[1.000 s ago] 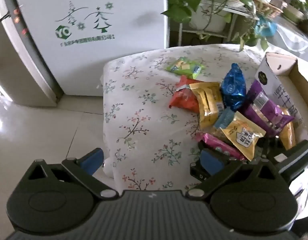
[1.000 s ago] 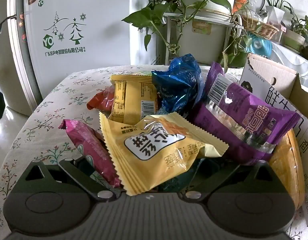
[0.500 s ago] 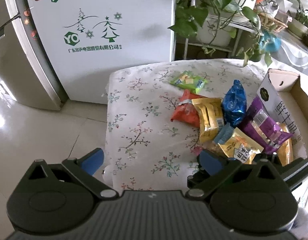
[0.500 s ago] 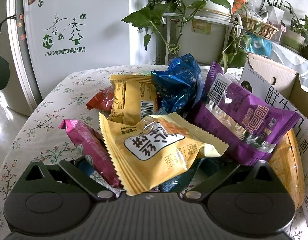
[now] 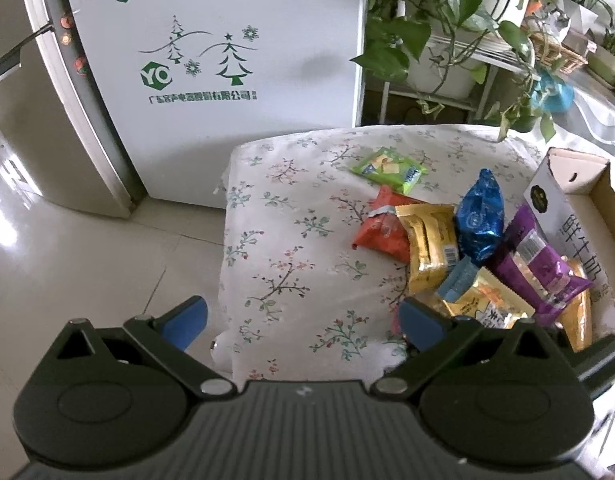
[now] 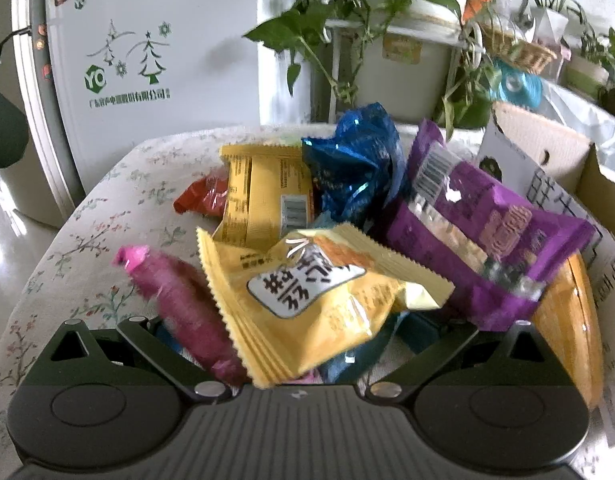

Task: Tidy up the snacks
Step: 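Move the right tool over the snack pile beside the cardboard box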

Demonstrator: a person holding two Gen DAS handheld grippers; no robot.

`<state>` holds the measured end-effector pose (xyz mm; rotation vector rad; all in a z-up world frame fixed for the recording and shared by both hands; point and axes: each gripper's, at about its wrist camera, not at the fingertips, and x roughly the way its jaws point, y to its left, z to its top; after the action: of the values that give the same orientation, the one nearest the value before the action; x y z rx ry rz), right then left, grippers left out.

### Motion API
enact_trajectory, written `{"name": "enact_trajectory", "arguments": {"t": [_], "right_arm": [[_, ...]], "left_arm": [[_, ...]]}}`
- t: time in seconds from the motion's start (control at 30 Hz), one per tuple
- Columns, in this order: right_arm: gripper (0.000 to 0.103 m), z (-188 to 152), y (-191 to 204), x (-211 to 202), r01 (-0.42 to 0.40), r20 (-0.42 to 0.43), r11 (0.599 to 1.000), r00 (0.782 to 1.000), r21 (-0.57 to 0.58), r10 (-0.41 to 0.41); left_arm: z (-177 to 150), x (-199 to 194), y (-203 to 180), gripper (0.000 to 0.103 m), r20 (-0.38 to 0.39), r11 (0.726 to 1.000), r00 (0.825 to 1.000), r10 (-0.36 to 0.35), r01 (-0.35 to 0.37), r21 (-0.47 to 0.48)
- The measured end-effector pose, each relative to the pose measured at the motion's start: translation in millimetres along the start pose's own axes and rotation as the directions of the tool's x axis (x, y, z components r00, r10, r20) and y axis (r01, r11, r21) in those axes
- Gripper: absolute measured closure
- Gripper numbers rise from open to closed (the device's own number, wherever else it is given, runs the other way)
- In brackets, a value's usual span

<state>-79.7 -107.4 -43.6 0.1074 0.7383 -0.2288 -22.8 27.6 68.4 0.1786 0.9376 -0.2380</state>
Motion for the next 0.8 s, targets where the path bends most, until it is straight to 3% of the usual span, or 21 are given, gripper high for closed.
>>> {"name": "enact_trajectory", "arguments": {"t": [0.17,0.27,0.37,0.6,0.8], "right_arm": [[0.000,4.9,11.1,-10.3,-0.019,-0.137,1.000,0.990,-0.024,0.016],[0.000,12.1,12.9,-13.6,-0.044,-0.252,0.998,0.967,-0.035,0.033],[0.000,12.0,10.0,-19.2,-0.032,-0.310,0.999,0.951,-0.029,0.021],[0.000,30.8,-13.8,-52.1,-0.006,-0.305,0.999,0.952,0.044,0.020],[0.000,58.6,-32.4,-71.8,0.017,-0.280,1.000,0.960,0.006,-0.014]], "left_arm": [[2.8,-2.1,2.9,0.002,0.013,1.000,1.000,-0.002,0.002,-0.007],[3.7,-1.2,3.3,0.002,0.018,1.000,1.000,0.008,-0.008,-0.005],[3.8,-0.4,3.5,0.002,0.018,1.000,1.000,0.012,-0.012,-0.002],[3.4,2.4,0.1,0.002,0.010,1.000,1.000,0.019,-0.019,-0.003],[1.3,5.2,-7.4,0.001,-0.007,1.000,1.000,0.028,-0.028,0.006]]}}
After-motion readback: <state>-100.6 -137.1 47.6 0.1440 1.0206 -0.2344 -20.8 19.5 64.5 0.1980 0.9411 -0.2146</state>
